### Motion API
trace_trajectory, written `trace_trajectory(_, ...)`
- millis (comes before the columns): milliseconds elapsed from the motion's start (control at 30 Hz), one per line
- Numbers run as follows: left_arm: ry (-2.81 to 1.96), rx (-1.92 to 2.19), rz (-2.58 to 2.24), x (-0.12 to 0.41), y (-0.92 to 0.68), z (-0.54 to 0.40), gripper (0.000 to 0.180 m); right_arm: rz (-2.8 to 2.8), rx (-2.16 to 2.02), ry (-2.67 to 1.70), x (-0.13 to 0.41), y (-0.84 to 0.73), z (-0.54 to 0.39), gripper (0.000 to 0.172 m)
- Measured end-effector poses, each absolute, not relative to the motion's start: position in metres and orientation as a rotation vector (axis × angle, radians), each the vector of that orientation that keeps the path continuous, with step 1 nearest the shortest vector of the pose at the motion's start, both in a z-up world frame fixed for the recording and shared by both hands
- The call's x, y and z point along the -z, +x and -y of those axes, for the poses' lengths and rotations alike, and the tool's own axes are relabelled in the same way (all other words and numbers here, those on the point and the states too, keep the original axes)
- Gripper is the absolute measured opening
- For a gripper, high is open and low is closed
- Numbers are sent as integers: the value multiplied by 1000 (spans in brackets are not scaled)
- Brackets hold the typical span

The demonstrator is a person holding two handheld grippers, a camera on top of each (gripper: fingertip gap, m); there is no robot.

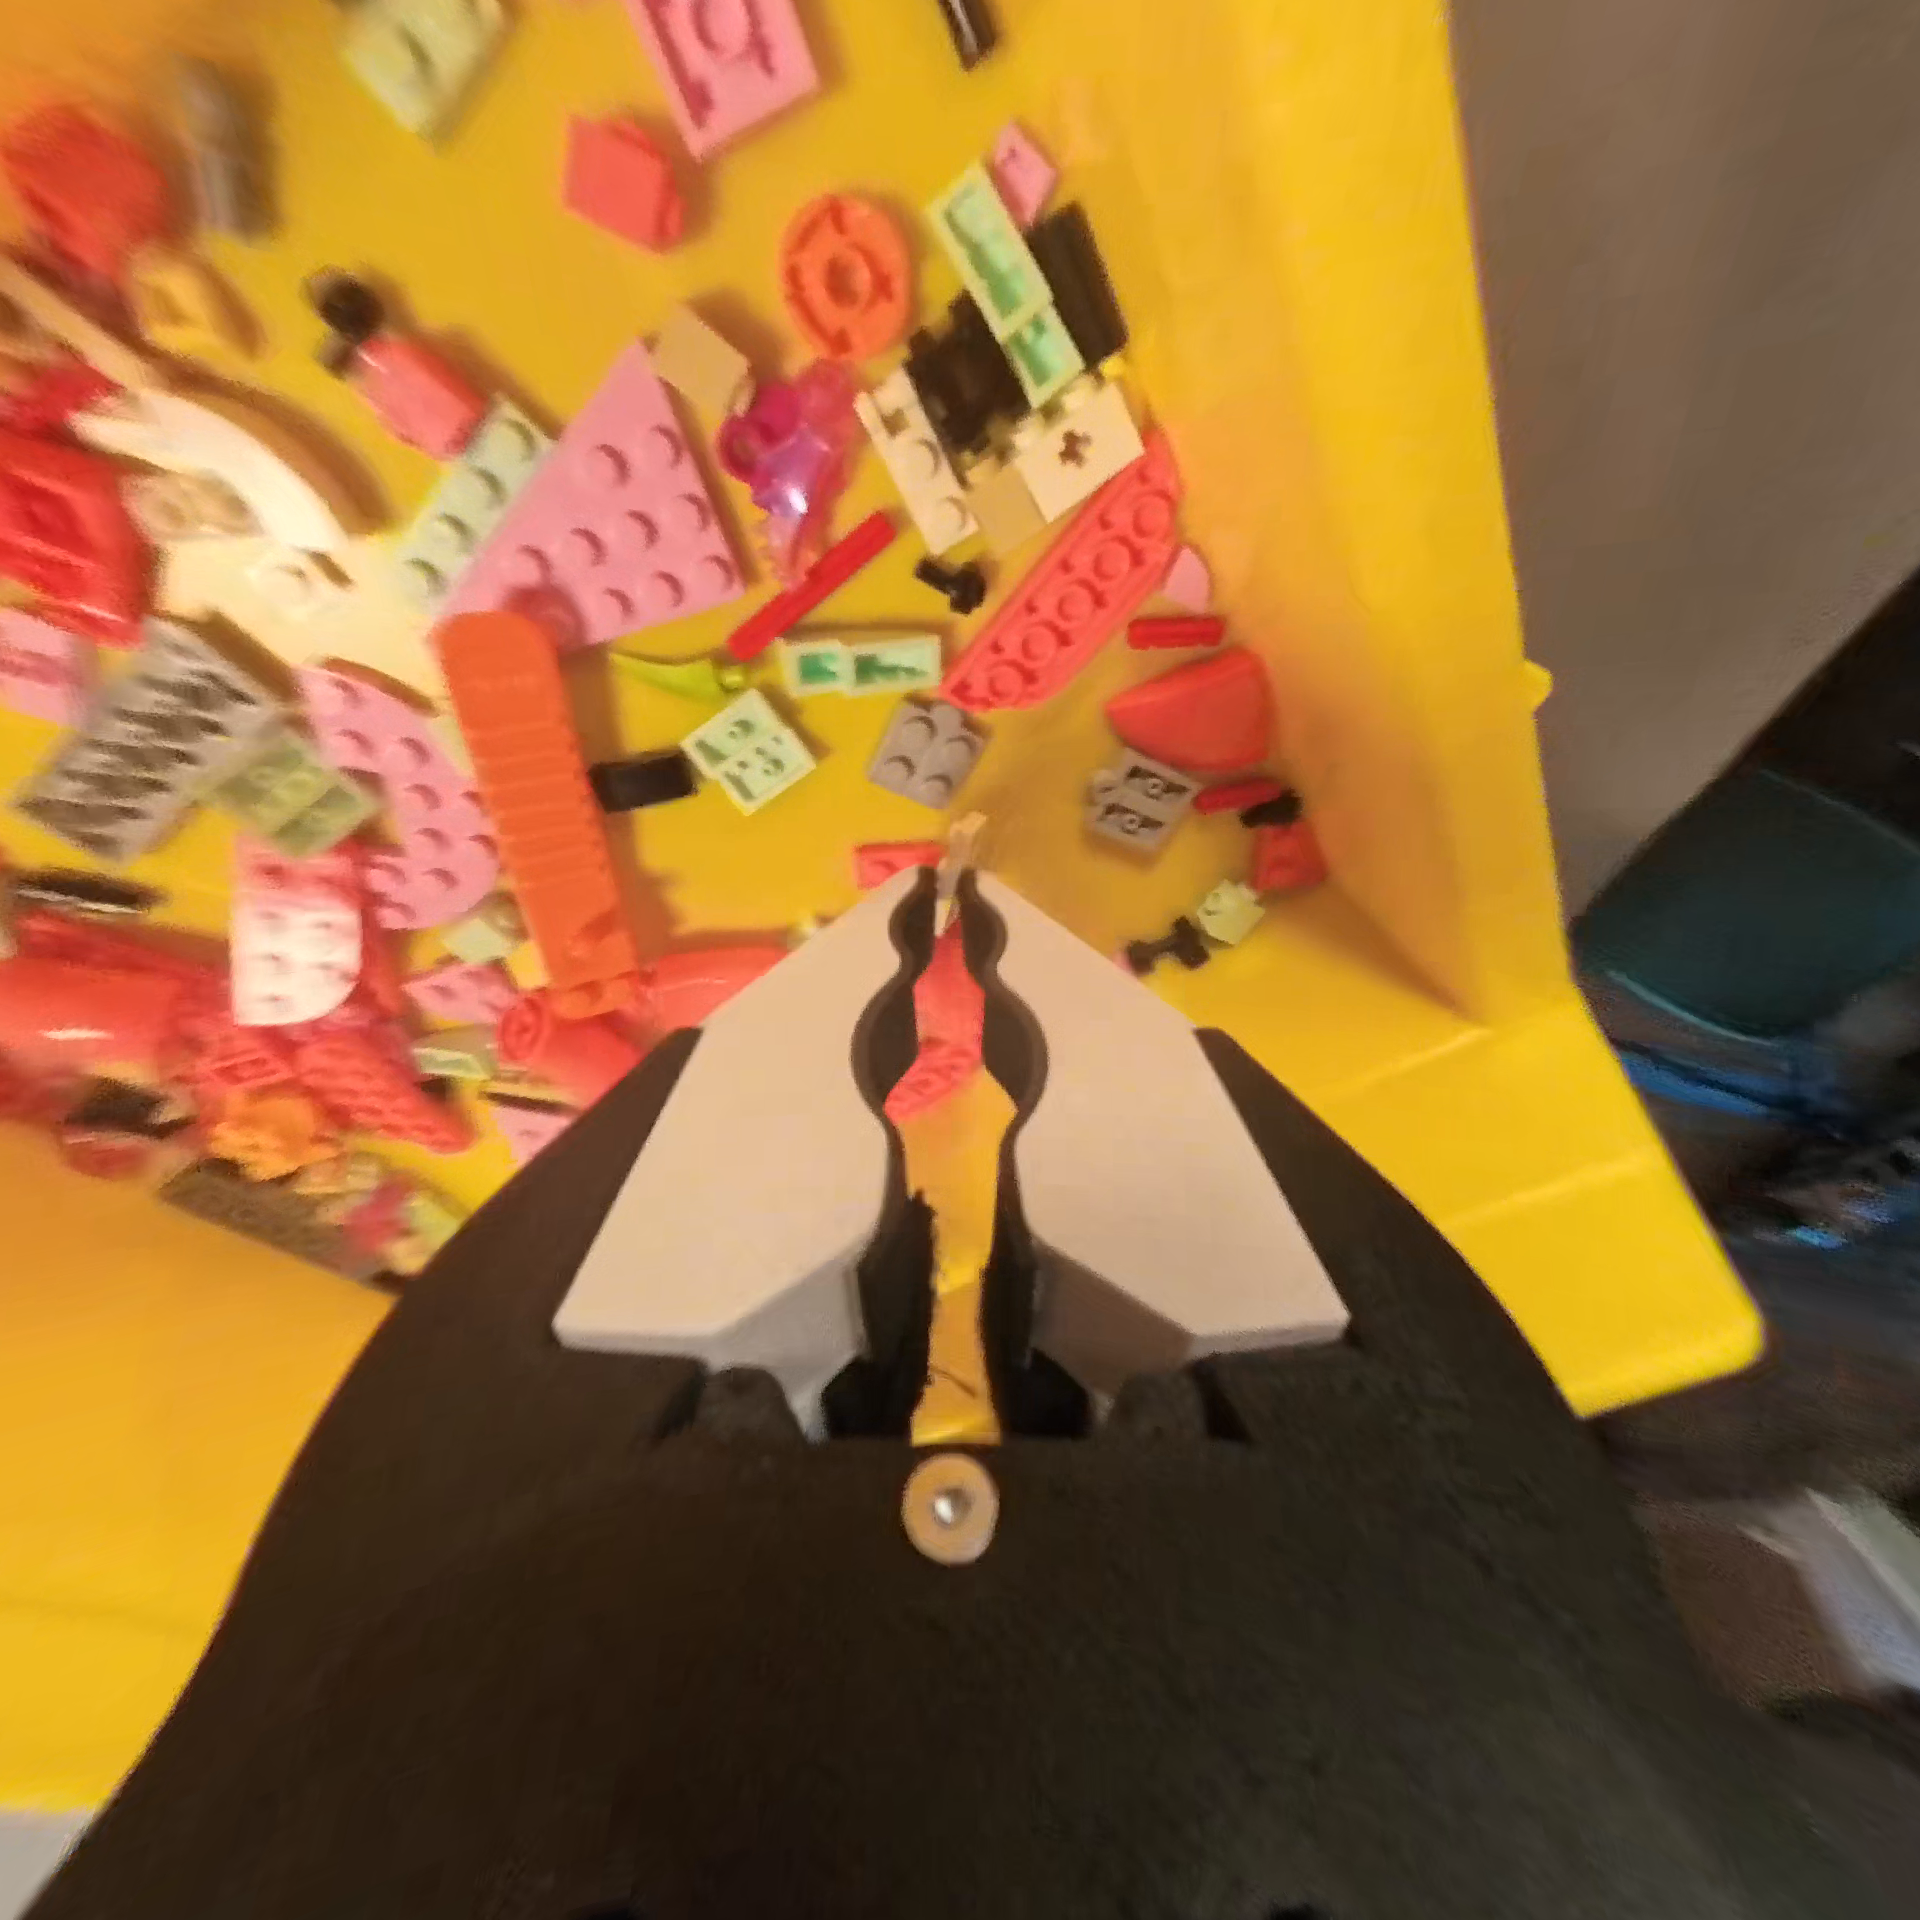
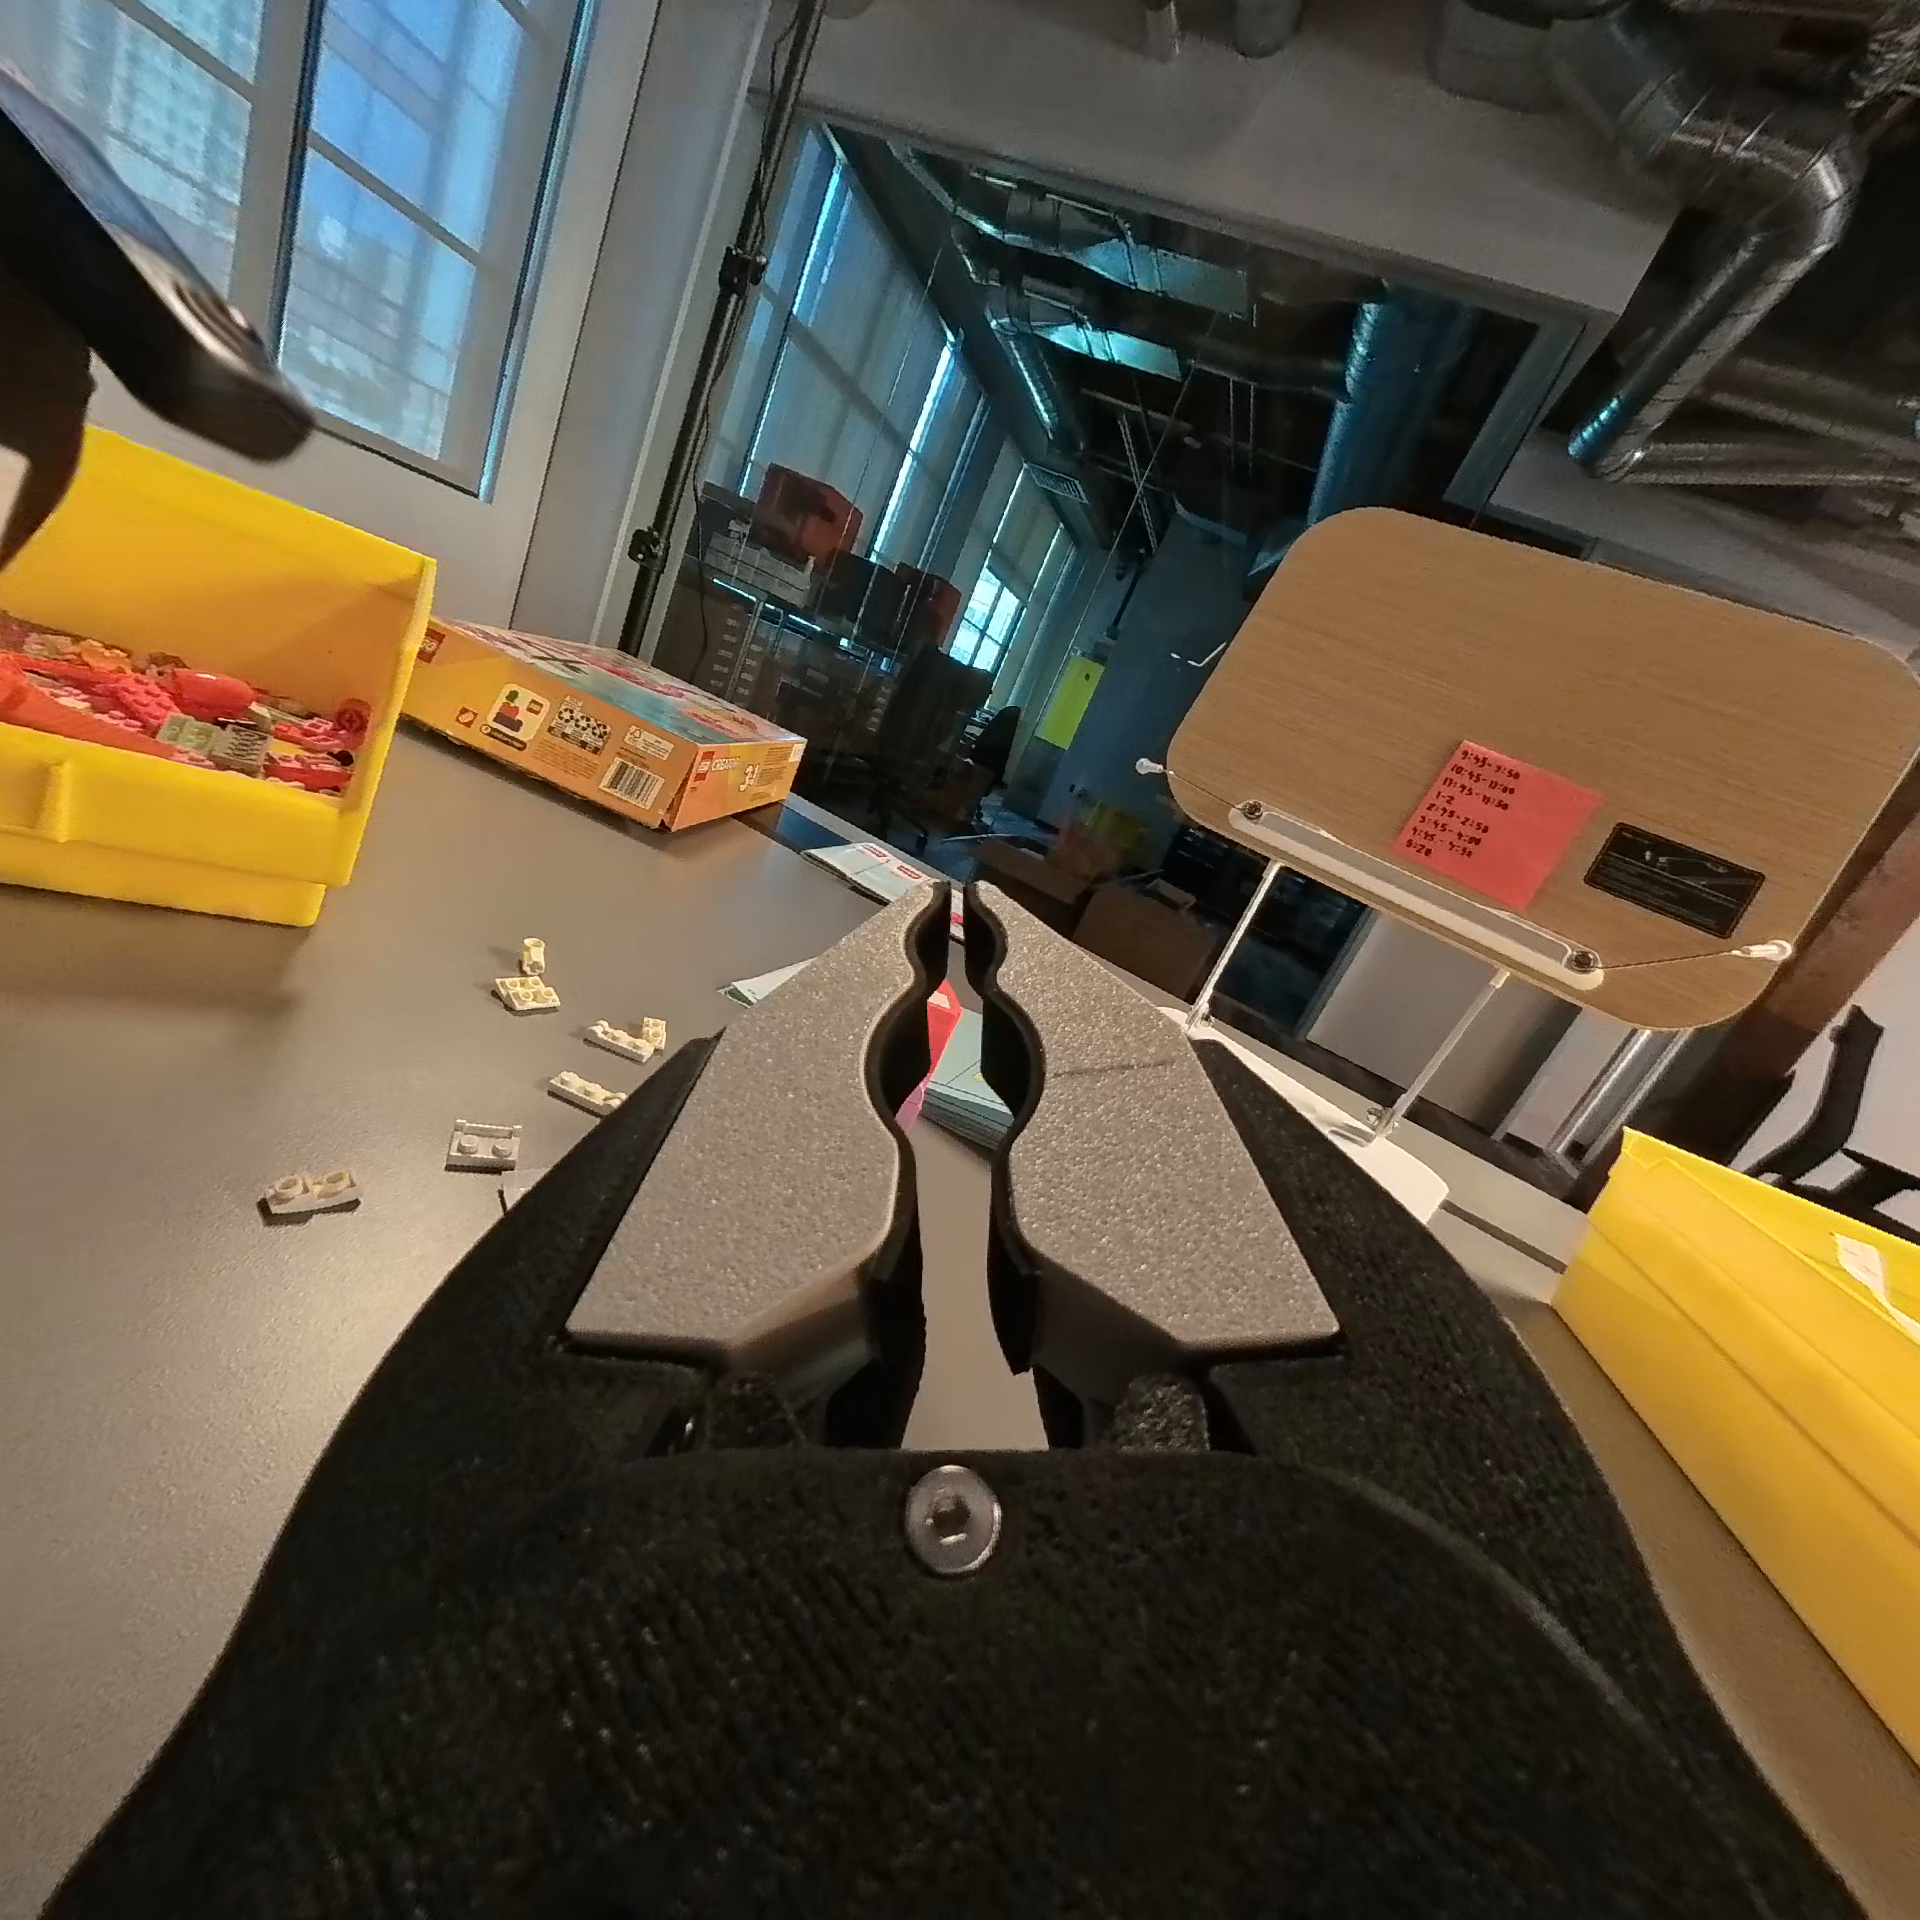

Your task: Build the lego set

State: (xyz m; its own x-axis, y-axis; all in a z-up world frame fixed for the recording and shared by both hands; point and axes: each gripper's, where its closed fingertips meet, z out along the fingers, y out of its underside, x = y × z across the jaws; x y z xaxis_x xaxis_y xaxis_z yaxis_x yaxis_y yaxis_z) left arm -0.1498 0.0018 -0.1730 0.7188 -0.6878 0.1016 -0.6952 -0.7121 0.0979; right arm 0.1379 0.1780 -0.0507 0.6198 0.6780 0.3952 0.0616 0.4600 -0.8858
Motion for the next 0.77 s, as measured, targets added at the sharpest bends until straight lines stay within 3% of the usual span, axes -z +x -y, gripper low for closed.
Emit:
trace_trajectory(133, 2998, 381, 1673, 131, -142, -54, 3, 839, -439, -1040, 50, 139, -178, 0)
trace_trajectory(233, 3040, 1009, 2143, 70, -122, -82, 3, 844, -437, -1041, 51, 138, -178, 0)
trace_trajectory(433, 2452, 2190, 2549, -12, -82, -76, 2, 857, -430, -1041, 52, 136, -177, 0)
trace_trajectory(600, 2211, 2518, 2650, -41, -55, -64, 2, 860, -427, -1040, 53, 137, -177, 0)
trace_trajectory(767, 2144, 2489, 2805, -41, -30, -59, 2, 899, -506, -992, 50, 130, -165, 4)
